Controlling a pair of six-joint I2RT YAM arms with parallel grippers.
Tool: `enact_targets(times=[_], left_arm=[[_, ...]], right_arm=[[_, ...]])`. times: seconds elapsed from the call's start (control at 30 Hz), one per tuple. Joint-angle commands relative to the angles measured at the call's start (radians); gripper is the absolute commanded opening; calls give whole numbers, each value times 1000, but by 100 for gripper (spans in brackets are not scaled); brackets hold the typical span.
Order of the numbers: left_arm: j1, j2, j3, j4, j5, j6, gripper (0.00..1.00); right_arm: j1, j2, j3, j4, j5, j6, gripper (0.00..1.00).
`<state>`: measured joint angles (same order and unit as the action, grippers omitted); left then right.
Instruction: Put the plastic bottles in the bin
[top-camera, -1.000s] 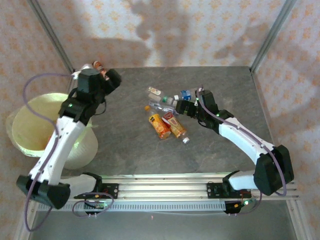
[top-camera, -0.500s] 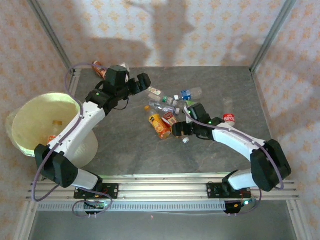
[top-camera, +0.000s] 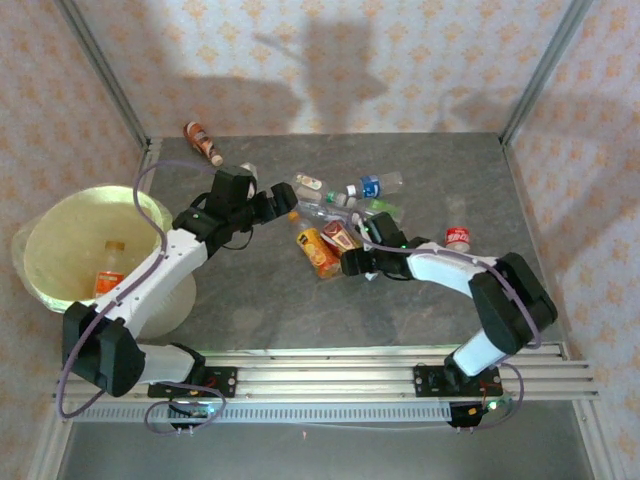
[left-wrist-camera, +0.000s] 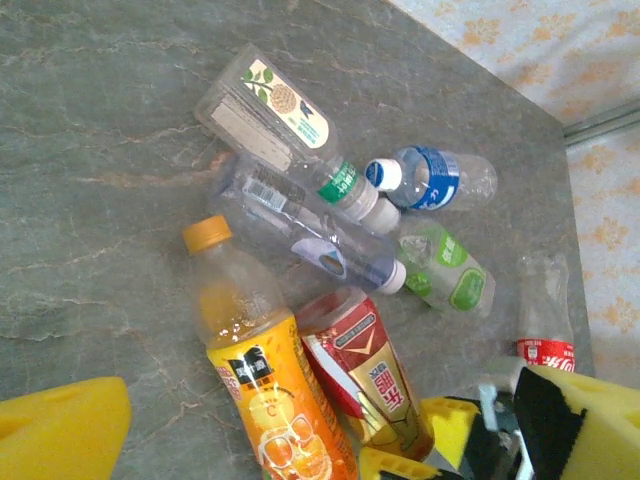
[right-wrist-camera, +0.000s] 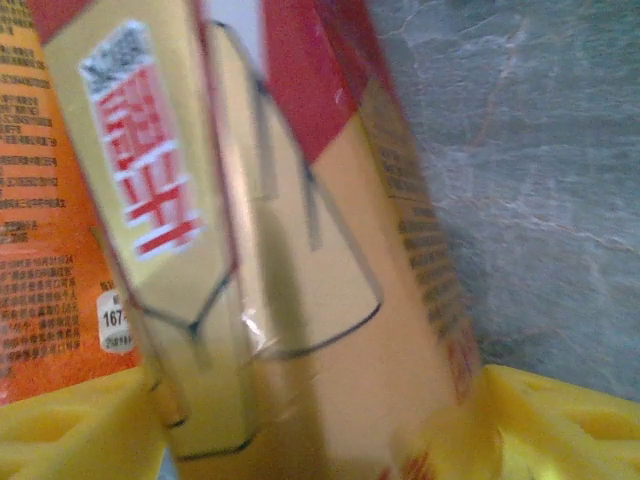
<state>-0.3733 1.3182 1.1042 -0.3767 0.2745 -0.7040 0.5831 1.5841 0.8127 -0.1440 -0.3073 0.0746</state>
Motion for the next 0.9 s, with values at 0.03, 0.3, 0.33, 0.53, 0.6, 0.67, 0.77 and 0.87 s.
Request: enact_targets(times=[0.03,0.3,0.33,0.53,0.6,0.67,0.77,0.87], left_arm=[[-3,41,55,-3,55,56,100],[-16,96,37,111,84,12,100],[-19,100,33,119,87,10,100],[-48,116,0,198,100,-32,100],[-68,119,-17,235,95,-50,100],[-88,123,-33,284,104,-70,100],[-122,131,-60,408,186,-89,100],[-145,146,-76,506,266,-102,100]], right_arm=[[23,64,25,22,37,-36,76],[31,-35,-30,40,104,-33,65],[31,-58,-40,37,114,-34,63],[31,-192,-52,5,134,4,61],[31,-236,-59,20,115,28,60],[31,-269,-67,44,79,47,60],[31,-300,-63,66,9,65,60],[31,-327,-62,114,-43,102,60]])
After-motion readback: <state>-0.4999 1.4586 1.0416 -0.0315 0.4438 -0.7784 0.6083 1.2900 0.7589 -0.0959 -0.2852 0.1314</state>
